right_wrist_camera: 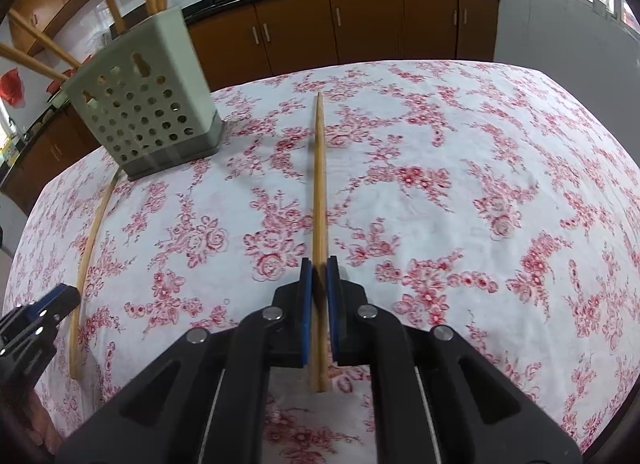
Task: Organize utensils
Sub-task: 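Grasp a chopstick with the right gripper while the left gripper grasps the last chopstick, then lift both chopsticks over the green holder and open both grippers to drop them in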
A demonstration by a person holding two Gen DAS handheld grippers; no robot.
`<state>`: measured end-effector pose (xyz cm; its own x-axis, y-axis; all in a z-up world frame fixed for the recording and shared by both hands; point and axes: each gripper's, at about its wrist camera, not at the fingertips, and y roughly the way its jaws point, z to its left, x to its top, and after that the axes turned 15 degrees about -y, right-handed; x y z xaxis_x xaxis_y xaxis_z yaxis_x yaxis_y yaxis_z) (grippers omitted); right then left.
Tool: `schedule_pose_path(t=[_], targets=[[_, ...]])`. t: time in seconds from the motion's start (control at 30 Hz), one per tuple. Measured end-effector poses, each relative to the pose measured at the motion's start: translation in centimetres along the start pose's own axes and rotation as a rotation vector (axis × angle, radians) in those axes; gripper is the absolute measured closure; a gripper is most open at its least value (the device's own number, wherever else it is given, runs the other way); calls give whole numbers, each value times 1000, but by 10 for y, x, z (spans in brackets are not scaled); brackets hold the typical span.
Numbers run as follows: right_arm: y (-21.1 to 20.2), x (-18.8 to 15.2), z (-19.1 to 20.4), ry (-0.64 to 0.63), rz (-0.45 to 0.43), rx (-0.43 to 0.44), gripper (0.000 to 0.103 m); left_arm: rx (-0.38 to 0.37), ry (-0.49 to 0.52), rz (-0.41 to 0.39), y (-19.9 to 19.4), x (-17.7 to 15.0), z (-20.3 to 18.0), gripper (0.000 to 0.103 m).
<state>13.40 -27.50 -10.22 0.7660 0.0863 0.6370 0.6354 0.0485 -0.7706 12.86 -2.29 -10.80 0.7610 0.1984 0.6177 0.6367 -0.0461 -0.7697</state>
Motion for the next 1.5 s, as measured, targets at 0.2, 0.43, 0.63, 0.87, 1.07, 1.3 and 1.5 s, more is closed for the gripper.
schedule_pose_path(t=[0.2,0.43,0.63,0.87,1.07,1.3,1.5], targets=[[3,8,15,-61,-11,23,95,77,-127,-25,8,27,47,95],[15,17,23,-104,-12,3,95,38,-147,-12,16,44,73,95],[21,21,25,-125,-15,-9,94,39,-125,-20,14,41,68,92],[20,20,21,-116,-16,1,94,46,-123,-19,17,45,70,92],[21,21,20,-111,-17,7,94,35,-133,-18,17,45,70,92],[21,21,20,-101,-19,17,94,30,-138,-17,15,44,72,92],[21,21,19,-95,-21,23,94,28,-142,-15,15,44,71,91]])
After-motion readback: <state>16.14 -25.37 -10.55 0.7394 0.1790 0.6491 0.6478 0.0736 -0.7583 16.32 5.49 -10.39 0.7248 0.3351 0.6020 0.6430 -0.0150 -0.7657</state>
